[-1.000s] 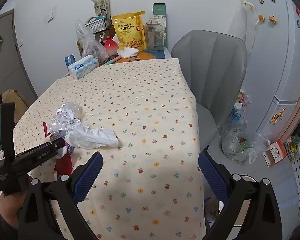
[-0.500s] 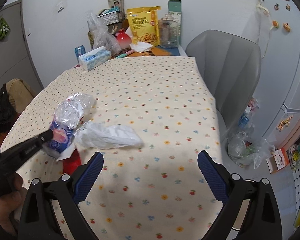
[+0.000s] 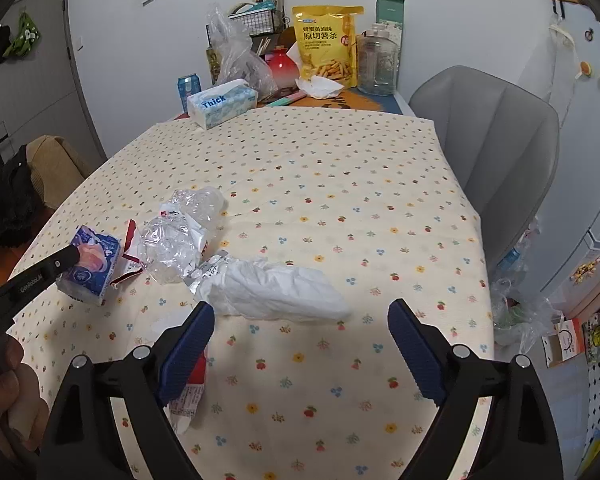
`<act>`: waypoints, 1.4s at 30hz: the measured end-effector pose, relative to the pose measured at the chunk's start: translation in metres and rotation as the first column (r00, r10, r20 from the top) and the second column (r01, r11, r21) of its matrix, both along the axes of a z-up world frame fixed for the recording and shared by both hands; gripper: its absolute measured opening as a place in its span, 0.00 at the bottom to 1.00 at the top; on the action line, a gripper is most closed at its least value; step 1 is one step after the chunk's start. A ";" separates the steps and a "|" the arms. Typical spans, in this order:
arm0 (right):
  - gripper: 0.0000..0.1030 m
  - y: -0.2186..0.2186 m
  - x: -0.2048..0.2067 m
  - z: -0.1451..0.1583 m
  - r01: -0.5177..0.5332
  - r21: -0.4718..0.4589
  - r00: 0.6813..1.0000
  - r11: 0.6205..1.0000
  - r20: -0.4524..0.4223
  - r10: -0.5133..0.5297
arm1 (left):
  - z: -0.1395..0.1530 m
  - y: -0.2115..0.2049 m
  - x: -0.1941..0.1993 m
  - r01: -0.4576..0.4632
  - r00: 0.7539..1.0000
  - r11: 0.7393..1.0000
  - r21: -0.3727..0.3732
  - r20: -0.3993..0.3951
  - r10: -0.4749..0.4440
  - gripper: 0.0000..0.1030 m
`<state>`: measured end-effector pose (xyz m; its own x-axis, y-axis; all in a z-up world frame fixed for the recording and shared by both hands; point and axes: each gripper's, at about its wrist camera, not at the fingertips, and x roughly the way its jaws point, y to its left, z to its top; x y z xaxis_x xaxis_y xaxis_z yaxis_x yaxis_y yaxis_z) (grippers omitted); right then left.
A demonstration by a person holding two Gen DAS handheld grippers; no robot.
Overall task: Collect trash
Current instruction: 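Grasp the purple snack packet with the left gripper while the right grasps the white tissue, then carry the packet and tissue to the white bin and release both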
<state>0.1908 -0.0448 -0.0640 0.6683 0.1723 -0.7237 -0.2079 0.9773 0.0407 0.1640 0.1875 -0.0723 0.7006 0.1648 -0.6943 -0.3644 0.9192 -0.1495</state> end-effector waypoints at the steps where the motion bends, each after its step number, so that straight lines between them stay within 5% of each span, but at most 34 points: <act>1: 0.80 0.002 0.002 -0.001 -0.005 -0.003 1.000 1.000 -0.005 0.005 | -0.002 0.000 0.001 0.001 1.000 1.000 -0.002 -0.005 -0.001 0.07; 10: 0.55 0.016 0.022 -0.023 -0.046 -0.022 0.996 0.999 -0.073 0.044 | -0.007 0.000 0.008 0.008 1.000 1.000 0.000 -0.022 -0.008 0.07; 14: 0.19 0.020 0.024 -0.028 -0.075 -0.016 0.992 0.997 -0.101 0.073 | -0.006 0.000 0.009 0.006 1.000 1.000 0.002 -0.023 -0.006 0.07; 17: 0.08 0.020 0.021 -0.027 -0.086 -0.003 0.991 0.996 -0.105 0.085 | -0.002 -0.003 0.009 0.010 1.000 1.000 0.008 -0.015 -0.009 0.07; 42: 0.05 -0.051 -0.041 0.030 0.022 0.064 0.999 0.998 0.031 -0.024 | 0.051 -0.059 -0.031 0.093 0.989 0.994 0.054 0.107 -0.099 0.07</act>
<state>0.1495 -0.0956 -0.0338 0.6948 0.2010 -0.6905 -0.1872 0.9776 0.0963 0.1329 0.1280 -0.0214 0.7862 0.1248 -0.6053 -0.2581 0.9562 -0.1379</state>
